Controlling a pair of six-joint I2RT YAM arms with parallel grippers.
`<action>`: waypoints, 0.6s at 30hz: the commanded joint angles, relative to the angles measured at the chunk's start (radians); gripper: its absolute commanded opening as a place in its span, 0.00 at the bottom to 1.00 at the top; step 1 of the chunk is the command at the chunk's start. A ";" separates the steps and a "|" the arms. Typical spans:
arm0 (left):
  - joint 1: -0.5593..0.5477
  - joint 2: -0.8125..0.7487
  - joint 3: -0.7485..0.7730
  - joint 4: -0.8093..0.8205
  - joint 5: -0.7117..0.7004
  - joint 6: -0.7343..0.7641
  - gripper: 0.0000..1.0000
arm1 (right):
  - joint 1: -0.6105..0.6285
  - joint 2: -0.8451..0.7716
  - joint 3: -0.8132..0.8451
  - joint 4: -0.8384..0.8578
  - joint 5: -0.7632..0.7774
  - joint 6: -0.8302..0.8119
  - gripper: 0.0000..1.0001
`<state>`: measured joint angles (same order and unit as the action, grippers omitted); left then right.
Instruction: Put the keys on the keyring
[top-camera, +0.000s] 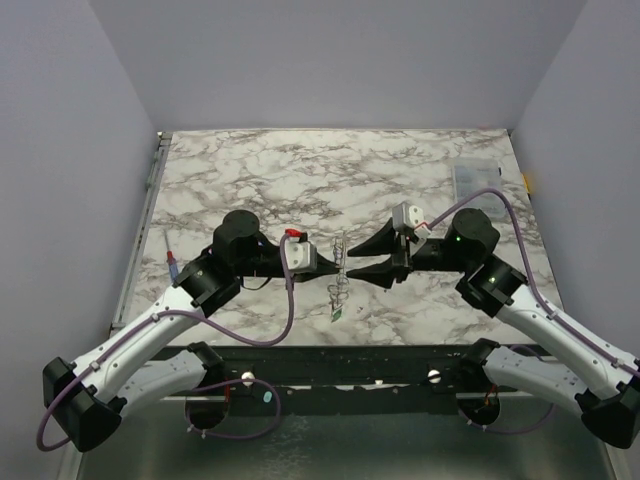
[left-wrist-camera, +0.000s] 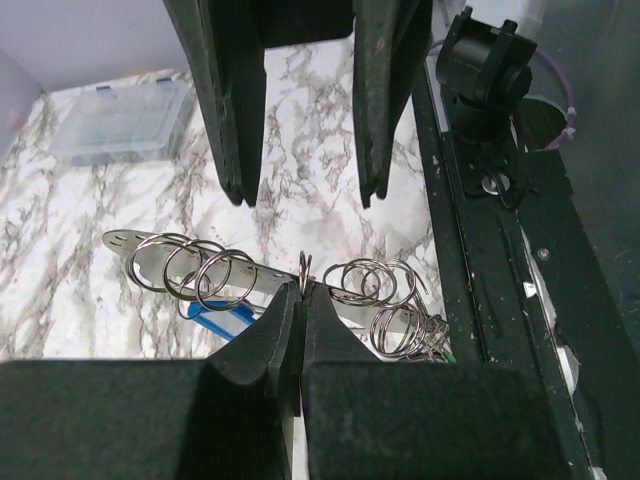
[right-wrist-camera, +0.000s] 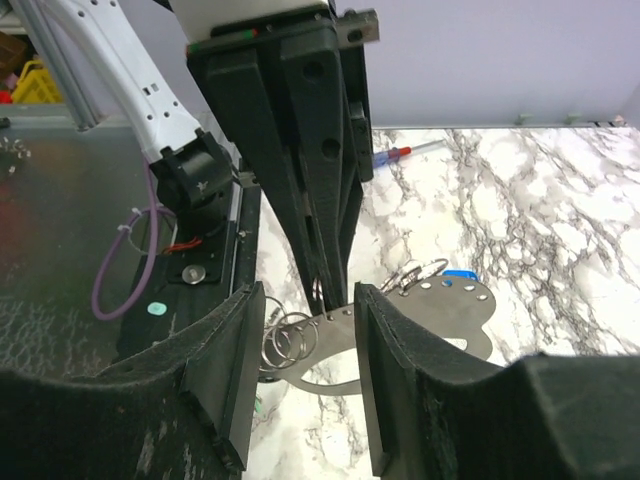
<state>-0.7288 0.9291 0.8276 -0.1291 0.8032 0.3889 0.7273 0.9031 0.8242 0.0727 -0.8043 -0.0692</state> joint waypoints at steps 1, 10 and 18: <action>-0.003 -0.034 -0.020 0.151 0.080 -0.037 0.00 | 0.006 0.013 0.005 0.021 -0.015 -0.007 0.46; -0.003 -0.044 -0.084 0.446 0.124 -0.234 0.00 | 0.006 0.004 0.015 0.021 -0.012 -0.018 0.40; -0.002 -0.039 -0.115 0.621 0.133 -0.366 0.00 | 0.007 0.003 0.022 0.034 -0.022 -0.021 0.32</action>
<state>-0.7277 0.9031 0.7181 0.3061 0.8879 0.1120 0.7273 0.9092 0.8257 0.0879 -0.8055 -0.0792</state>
